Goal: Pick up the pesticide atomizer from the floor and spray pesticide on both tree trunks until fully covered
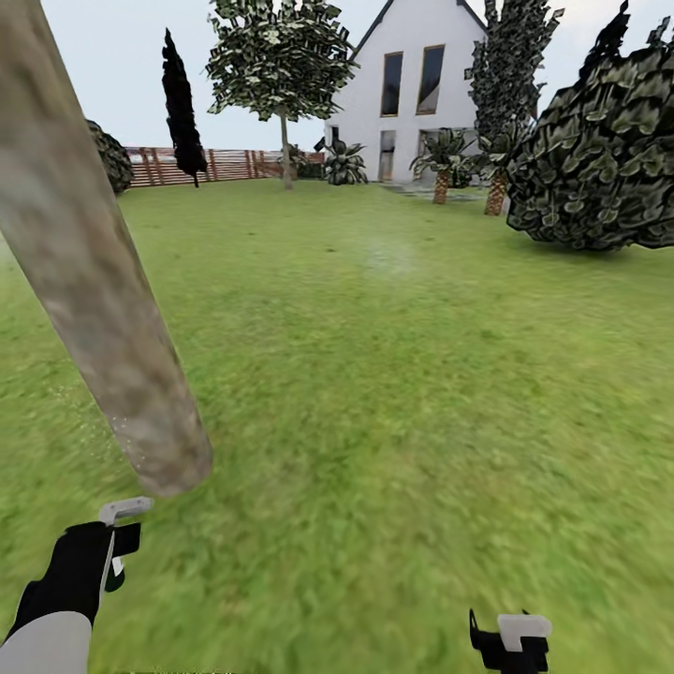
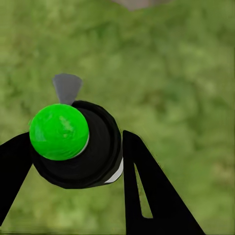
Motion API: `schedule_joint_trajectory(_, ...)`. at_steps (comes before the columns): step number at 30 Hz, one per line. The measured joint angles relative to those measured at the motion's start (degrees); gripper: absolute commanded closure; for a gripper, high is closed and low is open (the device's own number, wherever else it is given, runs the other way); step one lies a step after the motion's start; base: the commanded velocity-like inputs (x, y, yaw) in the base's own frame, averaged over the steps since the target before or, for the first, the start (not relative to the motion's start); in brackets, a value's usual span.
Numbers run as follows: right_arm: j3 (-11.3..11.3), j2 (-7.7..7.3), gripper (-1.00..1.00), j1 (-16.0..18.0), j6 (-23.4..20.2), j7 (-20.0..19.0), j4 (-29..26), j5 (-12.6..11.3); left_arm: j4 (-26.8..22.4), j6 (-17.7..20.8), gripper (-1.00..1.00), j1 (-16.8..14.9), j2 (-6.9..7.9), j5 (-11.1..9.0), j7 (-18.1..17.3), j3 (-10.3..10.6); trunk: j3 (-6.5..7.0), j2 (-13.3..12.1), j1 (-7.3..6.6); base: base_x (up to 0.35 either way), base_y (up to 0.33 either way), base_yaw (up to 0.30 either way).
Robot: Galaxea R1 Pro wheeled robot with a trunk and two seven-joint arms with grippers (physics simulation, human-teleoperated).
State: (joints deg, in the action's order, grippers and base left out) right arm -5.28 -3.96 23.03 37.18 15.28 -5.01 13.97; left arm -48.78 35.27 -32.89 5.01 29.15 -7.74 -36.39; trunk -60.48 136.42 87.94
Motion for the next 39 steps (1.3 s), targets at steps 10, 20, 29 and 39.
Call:
schedule_joint_trajectory(10,0.0,0.0,-1.0,0.0,0.0,0.01,0.0,0.0,0.0,0.07,1.0,0.01,0.0,-0.01,0.0,0.09,0.0,0.0,0.0,0.002,-0.001,0.253)
schedule_joint_trajectory(20,0.01,-0.02,-1.0,0.0,0.01,0.01,0.0,0.01,0.0,0.07,1.0,0.01,0.0,0.03,0.0,0.09,0.0,0.0,0.0,0.159,-0.105,0.007)
schedule_joint_trajectory(29,0.01,0.0,-1.0,0.0,0.0,0.01,0.0,0.01,0.0,0.07,1.0,0.01,0.0,0.09,0.0,0.17,0.0,0.0,0.0,0.23,-0.178,0.022)
schedule_joint_trajectory(39,0.01,0.0,-1.0,0.0,0.0,0.01,0.0,0.01,-0.08,0.07,1.0,0.02,-0.09,0.02,-0.05,0.17,0.0,0.0,0.0,0.044,-0.221,0.255)
